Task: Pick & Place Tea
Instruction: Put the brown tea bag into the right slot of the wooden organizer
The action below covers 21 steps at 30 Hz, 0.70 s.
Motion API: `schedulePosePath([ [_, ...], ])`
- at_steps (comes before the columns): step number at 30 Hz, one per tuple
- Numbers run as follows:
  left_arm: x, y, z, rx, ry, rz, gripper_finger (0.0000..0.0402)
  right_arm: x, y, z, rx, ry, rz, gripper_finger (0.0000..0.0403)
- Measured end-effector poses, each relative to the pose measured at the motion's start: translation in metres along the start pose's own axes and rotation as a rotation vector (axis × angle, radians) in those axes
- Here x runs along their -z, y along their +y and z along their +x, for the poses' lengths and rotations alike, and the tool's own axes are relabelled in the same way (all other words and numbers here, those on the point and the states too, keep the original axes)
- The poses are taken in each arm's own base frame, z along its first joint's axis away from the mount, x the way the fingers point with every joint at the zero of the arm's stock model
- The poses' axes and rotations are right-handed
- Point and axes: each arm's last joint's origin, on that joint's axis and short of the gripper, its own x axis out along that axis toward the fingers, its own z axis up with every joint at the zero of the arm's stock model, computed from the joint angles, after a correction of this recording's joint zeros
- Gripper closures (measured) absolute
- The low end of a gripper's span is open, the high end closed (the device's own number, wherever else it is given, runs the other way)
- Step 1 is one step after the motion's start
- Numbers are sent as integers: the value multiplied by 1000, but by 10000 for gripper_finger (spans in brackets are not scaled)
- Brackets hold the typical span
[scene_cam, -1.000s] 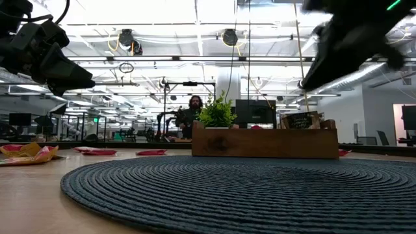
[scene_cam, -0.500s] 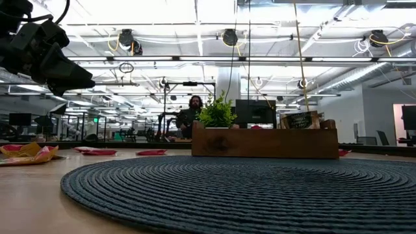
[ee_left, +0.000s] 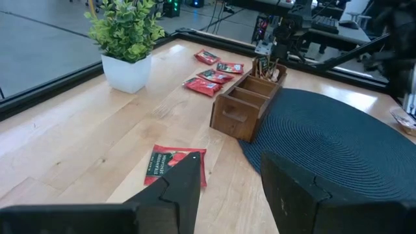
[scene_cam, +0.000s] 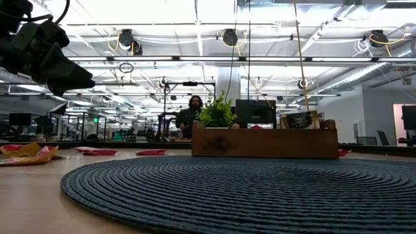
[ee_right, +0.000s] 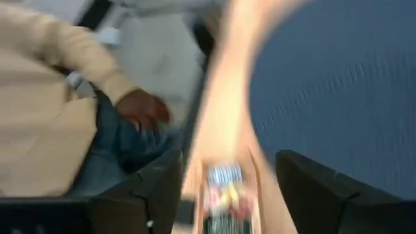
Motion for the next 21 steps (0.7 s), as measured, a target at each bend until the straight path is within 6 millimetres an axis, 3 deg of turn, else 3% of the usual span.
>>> schedulePosePath([
  [7,0,0,0,0,0,0,240,28,-17,-1,28,232,291,178],
  [21,0,0,0,0,0,0,240,54,-46,0,-77,159,442,192],
])
